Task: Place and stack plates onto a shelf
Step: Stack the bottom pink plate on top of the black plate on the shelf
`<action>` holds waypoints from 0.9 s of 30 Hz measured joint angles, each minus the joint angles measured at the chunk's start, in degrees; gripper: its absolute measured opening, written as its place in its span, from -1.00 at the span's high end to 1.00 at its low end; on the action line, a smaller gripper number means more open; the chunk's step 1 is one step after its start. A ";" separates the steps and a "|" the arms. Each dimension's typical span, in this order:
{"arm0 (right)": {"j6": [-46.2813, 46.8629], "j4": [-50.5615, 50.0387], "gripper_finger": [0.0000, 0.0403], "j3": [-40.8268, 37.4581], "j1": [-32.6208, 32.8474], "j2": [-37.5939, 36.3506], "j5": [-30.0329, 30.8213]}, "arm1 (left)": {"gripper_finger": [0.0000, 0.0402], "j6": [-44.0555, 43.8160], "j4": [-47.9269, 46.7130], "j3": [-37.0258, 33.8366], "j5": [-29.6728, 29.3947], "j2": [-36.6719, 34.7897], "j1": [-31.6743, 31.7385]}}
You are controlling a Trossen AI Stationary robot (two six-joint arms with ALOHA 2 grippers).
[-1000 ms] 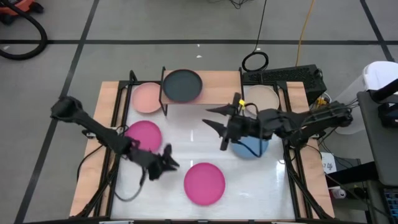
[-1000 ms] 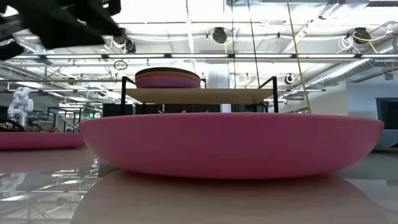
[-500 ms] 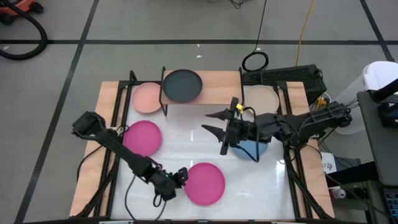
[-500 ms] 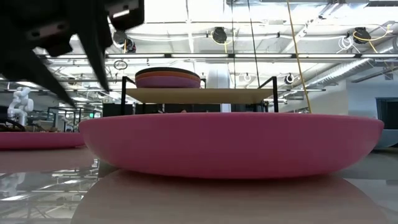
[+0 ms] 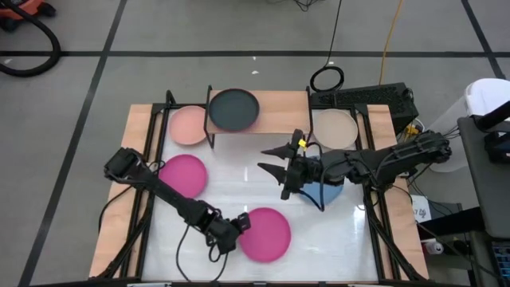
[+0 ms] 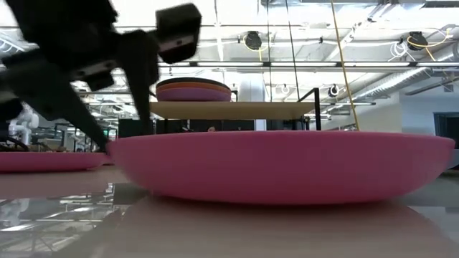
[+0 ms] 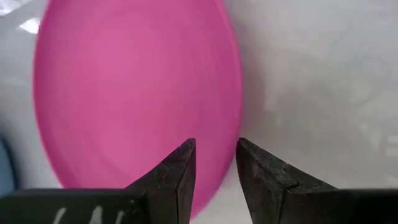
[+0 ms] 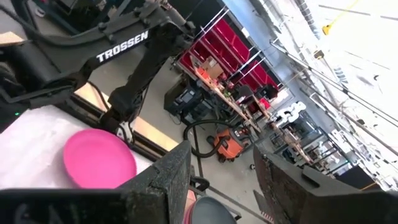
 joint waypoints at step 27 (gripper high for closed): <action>-6.11 6.56 0.23 0.00 3.62 -0.81 9.77 | 0.95 1.49 -18.82 -0.15 -19.58 -27.35 8.00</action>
